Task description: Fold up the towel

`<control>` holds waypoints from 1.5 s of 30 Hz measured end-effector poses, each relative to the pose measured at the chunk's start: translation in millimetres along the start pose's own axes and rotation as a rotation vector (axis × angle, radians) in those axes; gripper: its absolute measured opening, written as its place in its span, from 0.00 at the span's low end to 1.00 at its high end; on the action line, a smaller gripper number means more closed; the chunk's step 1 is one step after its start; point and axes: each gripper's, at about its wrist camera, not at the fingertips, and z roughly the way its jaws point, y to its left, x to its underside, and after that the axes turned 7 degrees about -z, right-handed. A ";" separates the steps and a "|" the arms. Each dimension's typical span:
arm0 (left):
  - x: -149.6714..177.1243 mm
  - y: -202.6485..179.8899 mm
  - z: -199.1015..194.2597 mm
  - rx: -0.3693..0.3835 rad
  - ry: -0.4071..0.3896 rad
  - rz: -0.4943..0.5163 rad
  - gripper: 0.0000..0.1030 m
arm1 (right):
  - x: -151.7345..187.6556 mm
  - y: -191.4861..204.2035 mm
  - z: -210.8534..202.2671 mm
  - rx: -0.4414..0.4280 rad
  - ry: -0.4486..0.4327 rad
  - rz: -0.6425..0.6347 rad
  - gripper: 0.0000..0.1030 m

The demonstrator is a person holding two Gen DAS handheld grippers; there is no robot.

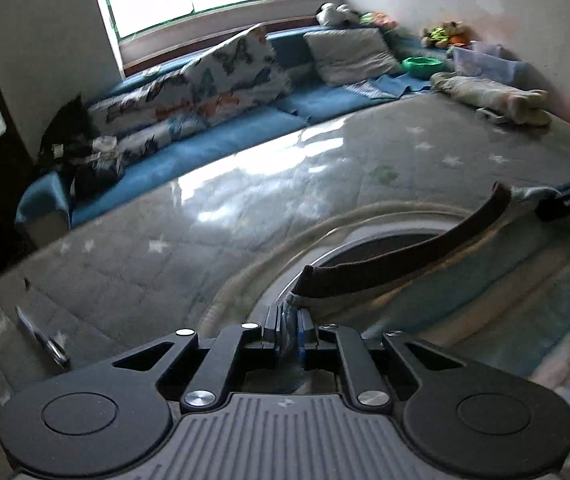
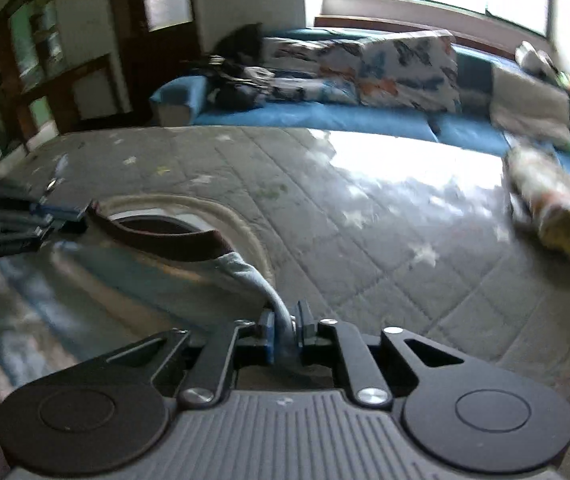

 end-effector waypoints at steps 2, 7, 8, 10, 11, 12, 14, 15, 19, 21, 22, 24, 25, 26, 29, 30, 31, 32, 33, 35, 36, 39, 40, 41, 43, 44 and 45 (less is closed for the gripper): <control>0.6 4.9 1.9 -0.019 0.001 -0.030 0.19 | 1.1 -6.4 2.8 -0.006 0.002 0.043 0.15; -6.1 23.2 -13.2 -0.060 -0.045 -0.103 0.21 | -3.8 -14.2 -11.8 0.029 -0.048 0.085 0.20; -7.6 26.5 -18.0 -0.056 -0.054 -0.120 0.19 | -5.0 -15.6 -15.0 0.033 -0.059 0.096 0.21; -9.5 25.4 -26.3 -0.023 -0.061 -0.132 0.19 | -10.5 -10.0 -16.4 0.030 -0.078 0.087 0.21; -10.5 22.5 -28.2 -0.002 -0.058 -0.132 0.17 | -12.1 -5.8 -14.4 0.018 -0.077 0.081 0.21; -10.1 18.5 -28.3 0.022 -0.051 -0.130 0.14 | -13.6 -1.5 -12.4 0.006 -0.075 0.075 0.21; -8.1 10.5 -27.9 0.073 -0.037 -0.127 0.13 | -16.7 7.1 -8.3 -0.018 -0.072 0.062 0.21; -7.5 6.8 -25.5 0.086 -0.026 -0.123 0.13 | -18.3 11.4 -6.3 -0.030 -0.070 0.056 0.21; -6.1 -2.3 -10.0 0.101 0.023 -0.120 0.13 | -21.0 25.6 8.2 -0.064 -0.041 0.033 0.21; -5.5 -1.3 -1.6 0.085 0.041 -0.132 0.13 | -21.0 28.8 21.6 -0.061 -0.009 0.034 0.21; -5.1 0.9 2.7 0.073 0.047 -0.137 0.13 | -21.1 28.5 26.8 -0.057 0.000 0.041 0.21; -4.0 8.1 8.1 0.068 0.048 -0.161 0.17 | -21.3 26.7 36.3 -0.053 0.018 0.057 0.20; -3.7 10.8 8.6 0.063 0.048 -0.170 0.17 | -21.6 26.0 38.8 -0.055 0.020 0.061 0.20; -3.5 13.0 8.3 0.056 0.046 -0.177 0.18 | -22.6 26.6 39.7 -0.056 0.020 0.058 0.20; -1.8 18.9 5.3 0.021 0.041 -0.195 0.18 | -23.8 27.1 37.1 -0.052 0.021 0.043 0.21; -0.3 22.3 2.3 0.013 0.041 -0.207 0.18 | -22.4 25.8 33.9 -0.047 0.018 0.038 0.21; 1.3 25.4 -2.2 0.005 0.039 -0.216 0.18 | -21.9 24.4 29.1 -0.040 0.016 0.032 0.21; 2.9 28.1 -7.1 -0.004 0.036 -0.221 0.18 | -21.5 23.0 24.1 -0.033 0.014 0.027 0.22; 5.6 30.5 -14.3 -0.013 0.029 -0.225 0.18 | -21.1 21.6 19.0 -0.025 0.012 0.021 0.24; 11.9 34.9 -30.5 -0.029 0.013 -0.229 0.21 | -18.7 20.3 3.8 -0.018 0.004 0.009 0.29; 16.1 36.5 -39.8 -0.036 0.005 -0.233 0.25 | -17.4 19.6 -4.0 -0.015 0.000 0.003 0.31; 32.0 39.2 -66.5 -0.050 -0.018 -0.245 0.37 | -11.6 18.1 -25.8 -0.019 -0.012 -0.007 0.35; 37.8 39.8 -75.4 -0.057 -0.024 -0.247 0.38 | -7.1 18.4 -34.0 -0.021 -0.014 -0.013 0.35; 44.2 39.8 -84.4 -0.062 -0.027 -0.250 0.39 | -2.5 18.8 -42.4 -0.022 -0.015 -0.019 0.35; 57.9 39.6 -102.0 -0.067 -0.033 -0.260 0.39 | 6.7 19.5 -58.3 -0.026 -0.014 -0.032 0.35; 64.9 39.8 -110.3 -0.065 -0.038 -0.269 0.39 | 12.6 20.4 -64.9 -0.030 -0.012 -0.036 0.36; 71.9 39.9 -118.6 -0.063 -0.042 -0.279 0.40 | 18.6 21.3 -71.3 -0.035 -0.009 -0.039 0.36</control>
